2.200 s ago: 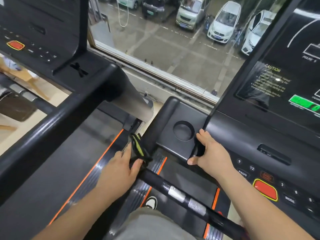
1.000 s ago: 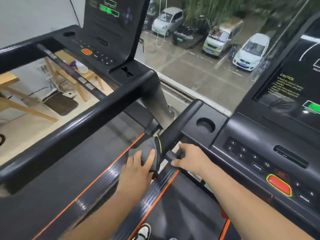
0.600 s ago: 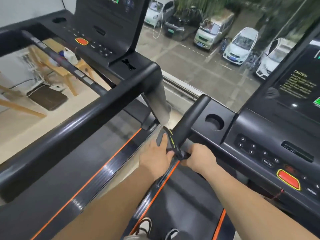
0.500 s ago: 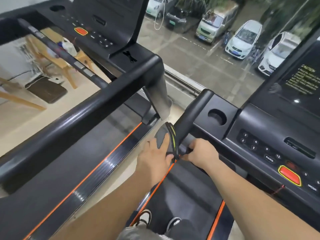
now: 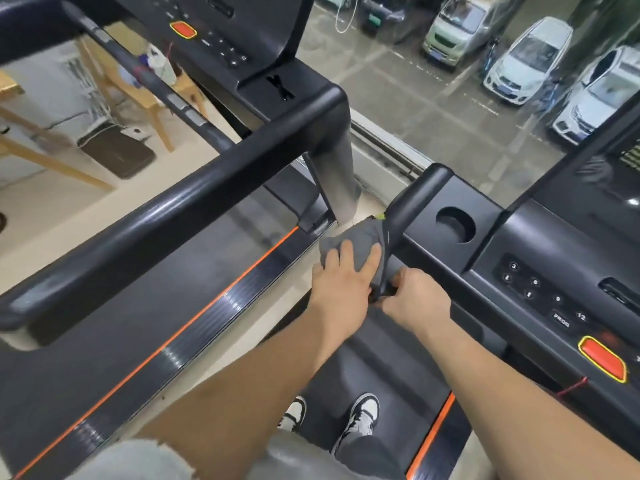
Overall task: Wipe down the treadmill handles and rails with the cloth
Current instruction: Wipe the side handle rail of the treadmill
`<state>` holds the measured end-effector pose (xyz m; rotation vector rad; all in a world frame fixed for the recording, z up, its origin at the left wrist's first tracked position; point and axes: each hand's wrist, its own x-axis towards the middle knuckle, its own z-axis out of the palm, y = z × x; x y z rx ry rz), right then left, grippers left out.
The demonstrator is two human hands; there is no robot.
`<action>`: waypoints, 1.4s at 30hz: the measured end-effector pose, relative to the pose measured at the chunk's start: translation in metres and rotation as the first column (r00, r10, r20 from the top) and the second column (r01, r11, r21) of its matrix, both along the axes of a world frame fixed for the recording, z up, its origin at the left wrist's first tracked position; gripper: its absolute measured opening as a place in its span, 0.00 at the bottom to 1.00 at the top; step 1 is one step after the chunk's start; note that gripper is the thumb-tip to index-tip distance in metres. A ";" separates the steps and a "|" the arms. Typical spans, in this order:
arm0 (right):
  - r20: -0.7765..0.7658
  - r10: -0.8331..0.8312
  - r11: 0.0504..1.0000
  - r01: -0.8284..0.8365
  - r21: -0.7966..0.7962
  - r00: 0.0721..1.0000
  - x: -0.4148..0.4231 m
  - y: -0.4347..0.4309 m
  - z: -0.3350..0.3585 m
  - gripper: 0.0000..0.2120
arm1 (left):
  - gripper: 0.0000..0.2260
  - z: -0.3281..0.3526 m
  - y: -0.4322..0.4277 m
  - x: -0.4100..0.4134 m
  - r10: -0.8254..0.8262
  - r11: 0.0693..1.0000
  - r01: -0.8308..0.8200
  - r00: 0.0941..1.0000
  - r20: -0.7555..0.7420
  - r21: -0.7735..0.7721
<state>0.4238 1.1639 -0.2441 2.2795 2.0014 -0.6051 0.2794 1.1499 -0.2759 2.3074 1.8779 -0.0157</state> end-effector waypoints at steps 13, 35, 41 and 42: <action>-0.032 -0.014 1.000 0.014 0.010 0.999 0.003 -0.009 -0.003 0.13 | 0.33 0.022 -0.011 -0.022 0.027 0.992 -0.016 0.996 0.090 -0.122; 0.046 0.109 0.991 -0.112 0.075 0.993 0.006 -0.019 -0.004 0.13 | 0.37 0.014 -0.103 -0.052 0.154 0.987 -0.155 0.988 -0.019 -0.035; 0.052 0.149 0.984 -0.153 0.086 0.987 0.006 -0.006 -0.009 0.11 | 0.42 -0.013 -0.178 -0.089 0.251 0.967 -0.246 0.963 -0.095 0.059; 0.054 0.155 0.984 -0.159 0.084 0.986 0.004 -0.007 -0.009 0.12 | 0.41 -0.013 -0.168 -0.082 0.274 0.962 -0.271 0.957 -0.098 0.040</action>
